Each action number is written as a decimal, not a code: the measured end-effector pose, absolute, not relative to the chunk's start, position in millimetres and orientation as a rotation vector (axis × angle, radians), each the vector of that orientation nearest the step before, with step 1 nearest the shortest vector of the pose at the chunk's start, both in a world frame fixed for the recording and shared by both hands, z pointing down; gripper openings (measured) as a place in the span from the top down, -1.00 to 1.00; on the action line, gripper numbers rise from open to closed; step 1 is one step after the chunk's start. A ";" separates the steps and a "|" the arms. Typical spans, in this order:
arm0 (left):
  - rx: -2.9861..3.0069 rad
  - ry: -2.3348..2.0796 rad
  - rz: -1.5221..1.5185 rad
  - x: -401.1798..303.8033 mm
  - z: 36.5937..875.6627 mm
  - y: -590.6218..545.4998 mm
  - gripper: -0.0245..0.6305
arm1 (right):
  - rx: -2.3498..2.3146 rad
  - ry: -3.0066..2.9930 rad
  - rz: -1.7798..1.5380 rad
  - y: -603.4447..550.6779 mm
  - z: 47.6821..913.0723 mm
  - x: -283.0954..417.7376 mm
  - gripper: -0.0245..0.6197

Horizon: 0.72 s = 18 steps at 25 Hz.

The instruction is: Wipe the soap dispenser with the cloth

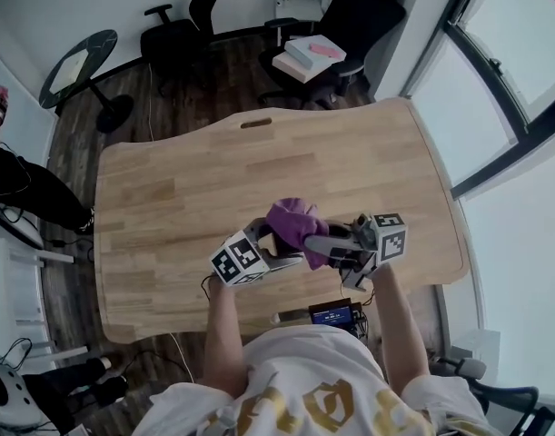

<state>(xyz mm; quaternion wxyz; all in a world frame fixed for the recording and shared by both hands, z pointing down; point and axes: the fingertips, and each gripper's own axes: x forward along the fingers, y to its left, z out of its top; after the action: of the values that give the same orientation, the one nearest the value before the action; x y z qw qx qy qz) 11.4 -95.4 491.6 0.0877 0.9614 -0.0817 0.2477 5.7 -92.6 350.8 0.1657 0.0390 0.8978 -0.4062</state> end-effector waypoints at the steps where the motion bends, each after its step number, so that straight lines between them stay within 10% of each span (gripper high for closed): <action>1: 2.868 -0.260 0.704 10.4 486.4 -97.2 -0.13 | 0.116 2.554 -1.162 -90.6 351.2 5.8 0.71; 18: 2.861 -0.398 0.407 -12.0 448.0 -119.8 -0.13 | -0.131 2.830 -1.030 -82.0 395.7 -4.1 0.71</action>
<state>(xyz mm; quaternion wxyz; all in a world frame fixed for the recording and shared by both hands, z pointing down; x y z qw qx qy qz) -12.0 -119.8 448.0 0.1122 0.9746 -0.1358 0.1386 -4.1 -82.0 395.7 0.0637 -0.0432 0.9369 -0.3411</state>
